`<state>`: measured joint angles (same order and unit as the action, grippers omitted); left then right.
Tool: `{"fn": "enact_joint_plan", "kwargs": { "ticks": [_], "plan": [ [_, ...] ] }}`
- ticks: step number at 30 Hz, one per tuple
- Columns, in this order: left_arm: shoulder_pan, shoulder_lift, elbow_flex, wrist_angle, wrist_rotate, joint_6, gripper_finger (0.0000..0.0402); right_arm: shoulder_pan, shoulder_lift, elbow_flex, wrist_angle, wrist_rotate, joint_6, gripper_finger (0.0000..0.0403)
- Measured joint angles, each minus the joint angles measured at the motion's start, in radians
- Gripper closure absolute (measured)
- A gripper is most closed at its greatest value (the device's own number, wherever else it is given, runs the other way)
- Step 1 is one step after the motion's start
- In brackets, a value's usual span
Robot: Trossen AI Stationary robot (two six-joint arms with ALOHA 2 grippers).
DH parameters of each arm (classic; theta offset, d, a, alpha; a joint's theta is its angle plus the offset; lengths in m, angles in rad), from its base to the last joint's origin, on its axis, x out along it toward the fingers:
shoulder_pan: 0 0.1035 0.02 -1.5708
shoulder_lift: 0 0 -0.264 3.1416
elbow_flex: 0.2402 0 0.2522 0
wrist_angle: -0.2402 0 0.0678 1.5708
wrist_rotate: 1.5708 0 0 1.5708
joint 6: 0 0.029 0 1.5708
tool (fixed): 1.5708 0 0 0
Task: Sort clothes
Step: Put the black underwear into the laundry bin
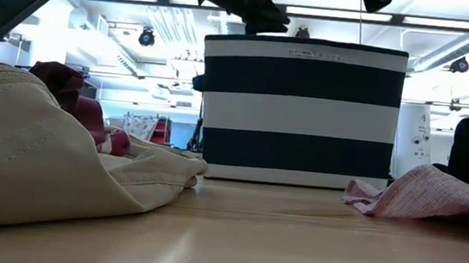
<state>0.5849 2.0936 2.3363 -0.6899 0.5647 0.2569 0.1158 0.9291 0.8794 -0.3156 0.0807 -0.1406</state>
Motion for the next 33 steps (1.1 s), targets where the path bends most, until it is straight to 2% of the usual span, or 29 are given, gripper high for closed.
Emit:
{"fn": "enact_joint_plan", "kwargs": {
  "ticks": [4,6,10,17,22,29,33],
  "plan": [
    [-0.012,-0.016,0.000,-0.016,-0.024,0.001,0.0179,0.000,0.000,0.010,-0.008,-0.002,0.019,0.0403],
    [-0.022,-0.031,0.000,-0.046,-0.031,0.050,0.0158,0.000,0.000,0.019,-0.020,-0.002,0.024,0.0403],
    [-0.059,-0.069,0.000,-0.078,-0.035,0.130,0.0155,0.004,0.001,0.023,-0.044,-0.002,0.026,0.0394],
    [-0.173,-0.119,-0.024,-0.085,-0.034,0.189,0.0231,0.027,0.019,0.026,-0.070,-0.004,0.040,0.0342],
    [-0.239,-0.187,-0.115,-0.077,-0.033,0.218,0.0297,0.071,0.024,0.026,-0.077,-0.005,0.065,0.0306],
    [-0.270,-0.364,-0.402,0.009,-0.033,0.174,0.0379,0.126,0.026,0.026,-0.091,-0.002,0.103,0.0274],
    [-0.285,-0.506,-0.630,0.138,-0.034,0.096,0.0398,0.146,0.048,0.026,-0.116,-0.004,0.136,0.0263]
  ]
}}
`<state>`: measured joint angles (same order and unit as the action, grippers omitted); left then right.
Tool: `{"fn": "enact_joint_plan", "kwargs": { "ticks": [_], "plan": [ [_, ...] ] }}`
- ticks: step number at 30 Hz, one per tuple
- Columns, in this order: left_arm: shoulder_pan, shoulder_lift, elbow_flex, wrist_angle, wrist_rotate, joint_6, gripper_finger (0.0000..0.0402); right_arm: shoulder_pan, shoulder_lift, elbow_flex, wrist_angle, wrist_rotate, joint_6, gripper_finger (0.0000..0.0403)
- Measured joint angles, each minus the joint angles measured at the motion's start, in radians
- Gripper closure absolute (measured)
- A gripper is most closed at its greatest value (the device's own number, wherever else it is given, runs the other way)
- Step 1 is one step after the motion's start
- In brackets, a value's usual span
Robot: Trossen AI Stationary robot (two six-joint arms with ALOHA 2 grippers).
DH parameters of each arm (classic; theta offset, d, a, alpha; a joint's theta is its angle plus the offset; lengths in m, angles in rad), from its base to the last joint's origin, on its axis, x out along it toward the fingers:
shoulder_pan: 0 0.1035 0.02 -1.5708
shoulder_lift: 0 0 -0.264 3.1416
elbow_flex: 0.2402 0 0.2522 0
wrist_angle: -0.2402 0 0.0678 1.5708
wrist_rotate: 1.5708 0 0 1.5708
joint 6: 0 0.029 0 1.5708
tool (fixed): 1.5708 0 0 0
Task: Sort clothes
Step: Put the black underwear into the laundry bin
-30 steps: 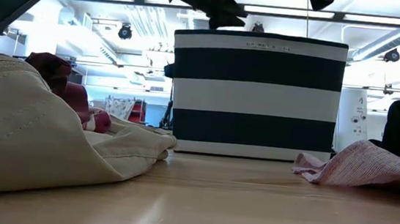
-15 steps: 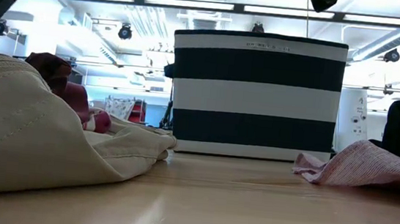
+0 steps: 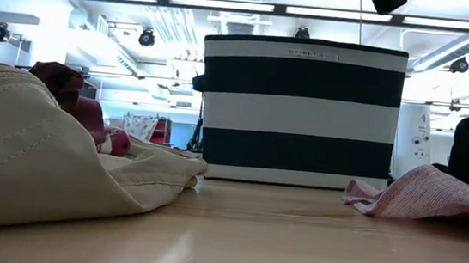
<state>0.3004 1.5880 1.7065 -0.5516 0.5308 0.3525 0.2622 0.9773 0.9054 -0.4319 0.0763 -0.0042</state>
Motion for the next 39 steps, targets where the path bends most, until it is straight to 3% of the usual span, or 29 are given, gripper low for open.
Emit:
{"fn": "enact_joint_plan", "kwargs": {
  "ticks": [6,11,19,23,27,39],
  "plan": [
    [-0.059,-0.245,-0.370,0.238,-0.001,-0.123,0.0398,0.033,0.056,0.001,-0.044,-0.060,0.072,0.0257],
    [-0.138,-0.437,-0.643,0.395,-0.122,-0.211,0.0400,0.061,0.105,0.001,-0.066,-0.104,0.145,0.0265],
    [-0.256,-0.657,-0.947,0.626,-0.167,-0.361,0.0396,0.109,0.178,0.001,-0.111,-0.107,0.283,0.0240],
    [-0.297,-0.702,-1.050,0.706,-0.166,-0.446,0.0392,0.132,0.215,0.001,-0.117,-0.111,0.363,0.0221],
    [-0.334,-0.718,-1.115,0.736,-0.172,-0.467,0.0364,0.153,0.270,0.001,-0.114,-0.134,0.443,0.0205],
    [-0.415,-0.713,-1.184,0.797,-0.280,-0.438,0.0202,0.185,0.436,0.002,-0.185,-0.128,0.615,0.0155]
  ]
}}
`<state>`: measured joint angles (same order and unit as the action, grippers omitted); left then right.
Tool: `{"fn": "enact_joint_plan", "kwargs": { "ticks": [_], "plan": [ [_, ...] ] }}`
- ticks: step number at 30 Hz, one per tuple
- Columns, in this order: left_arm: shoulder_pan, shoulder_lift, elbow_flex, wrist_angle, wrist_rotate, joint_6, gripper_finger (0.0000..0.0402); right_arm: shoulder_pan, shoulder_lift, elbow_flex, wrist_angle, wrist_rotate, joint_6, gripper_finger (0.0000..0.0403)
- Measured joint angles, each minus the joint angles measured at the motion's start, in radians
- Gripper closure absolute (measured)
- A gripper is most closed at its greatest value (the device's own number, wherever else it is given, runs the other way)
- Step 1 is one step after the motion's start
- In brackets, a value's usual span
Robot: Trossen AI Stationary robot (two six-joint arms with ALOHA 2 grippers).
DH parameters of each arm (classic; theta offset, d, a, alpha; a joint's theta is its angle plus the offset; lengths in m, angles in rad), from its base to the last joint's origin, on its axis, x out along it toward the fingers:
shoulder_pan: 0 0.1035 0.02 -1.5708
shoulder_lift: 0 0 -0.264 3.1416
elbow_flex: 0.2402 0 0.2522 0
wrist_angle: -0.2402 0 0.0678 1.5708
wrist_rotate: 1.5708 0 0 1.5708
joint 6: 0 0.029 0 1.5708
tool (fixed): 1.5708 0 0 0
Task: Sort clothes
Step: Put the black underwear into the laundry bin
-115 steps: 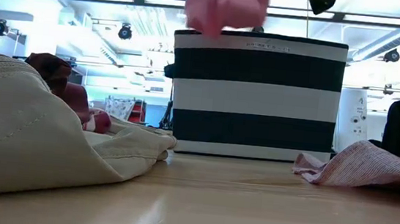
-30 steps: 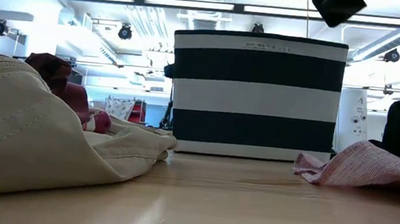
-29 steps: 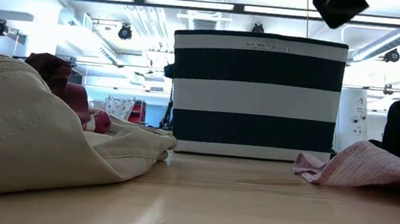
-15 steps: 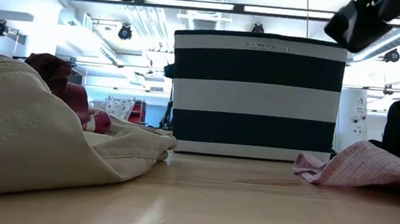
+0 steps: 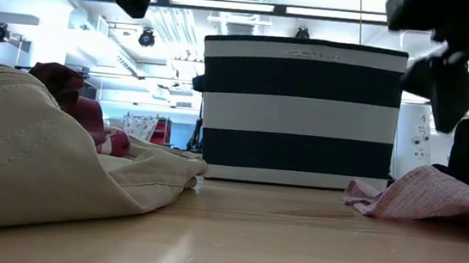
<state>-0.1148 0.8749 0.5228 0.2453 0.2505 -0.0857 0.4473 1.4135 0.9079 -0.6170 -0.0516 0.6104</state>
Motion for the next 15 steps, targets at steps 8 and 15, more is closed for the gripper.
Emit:
{"fn": "enact_joint_plan", "kwargs": {
  "ticks": [8,15],
  "plan": [
    [-0.040,0.005,-0.002,-0.002,-0.017,0.024,0.0160,0.000,0.133,0.111,-0.227,0.063,0.020,0.0204],
    [-0.063,0.004,-0.002,-0.002,-0.018,0.080,0.0186,0.000,0.242,0.319,-0.362,0.105,-0.104,0.0388]
  ]
}}
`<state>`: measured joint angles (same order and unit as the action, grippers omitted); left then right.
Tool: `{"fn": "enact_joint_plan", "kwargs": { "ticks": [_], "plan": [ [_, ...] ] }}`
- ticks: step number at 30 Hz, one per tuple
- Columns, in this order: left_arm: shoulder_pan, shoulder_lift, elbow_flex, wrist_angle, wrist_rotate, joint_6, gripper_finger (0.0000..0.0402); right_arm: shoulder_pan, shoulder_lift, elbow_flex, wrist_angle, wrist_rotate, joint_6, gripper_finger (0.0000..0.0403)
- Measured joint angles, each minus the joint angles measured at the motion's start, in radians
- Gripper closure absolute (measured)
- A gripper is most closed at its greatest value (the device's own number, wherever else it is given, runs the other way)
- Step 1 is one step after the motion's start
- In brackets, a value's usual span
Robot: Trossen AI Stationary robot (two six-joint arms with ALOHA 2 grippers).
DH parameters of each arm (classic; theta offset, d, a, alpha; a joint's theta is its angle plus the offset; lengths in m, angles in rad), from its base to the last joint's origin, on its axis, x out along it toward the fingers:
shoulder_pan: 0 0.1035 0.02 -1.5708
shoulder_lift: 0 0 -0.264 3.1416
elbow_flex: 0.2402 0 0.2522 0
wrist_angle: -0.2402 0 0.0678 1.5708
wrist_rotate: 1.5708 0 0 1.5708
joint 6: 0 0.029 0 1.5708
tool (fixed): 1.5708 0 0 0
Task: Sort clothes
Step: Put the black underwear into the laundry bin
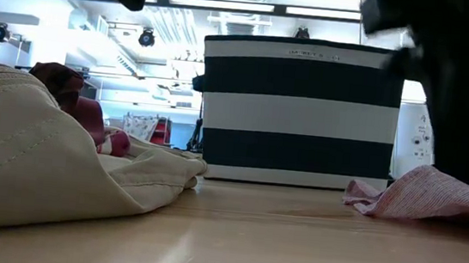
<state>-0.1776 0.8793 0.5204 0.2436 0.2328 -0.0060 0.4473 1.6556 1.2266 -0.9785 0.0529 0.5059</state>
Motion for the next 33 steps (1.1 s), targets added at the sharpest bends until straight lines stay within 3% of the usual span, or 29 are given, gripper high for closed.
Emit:
{"fn": "enact_joint_plan", "kwargs": {
  "ticks": [9,16,26,33],
  "plan": [
    [-0.001,0.059,0.000,-0.004,0.100,-0.033,0.0238,-0.003,0.013,0.289,-0.069,0.019,-0.107,0.0401],
    [-0.001,0.121,0.000,0.068,0.041,-0.028,0.0259,-0.034,-0.061,0.383,-0.121,0.082,-0.174,0.0402],
    [-0.001,0.106,0.000,0.116,0.015,-0.023,0.0211,-0.088,-0.213,0.386,-0.147,0.164,-0.248,0.0403],
    [-0.001,0.113,0.000,0.112,0.010,-0.007,0.0174,-0.139,-0.304,0.386,-0.124,0.286,-0.335,0.0403]
  ]
}}
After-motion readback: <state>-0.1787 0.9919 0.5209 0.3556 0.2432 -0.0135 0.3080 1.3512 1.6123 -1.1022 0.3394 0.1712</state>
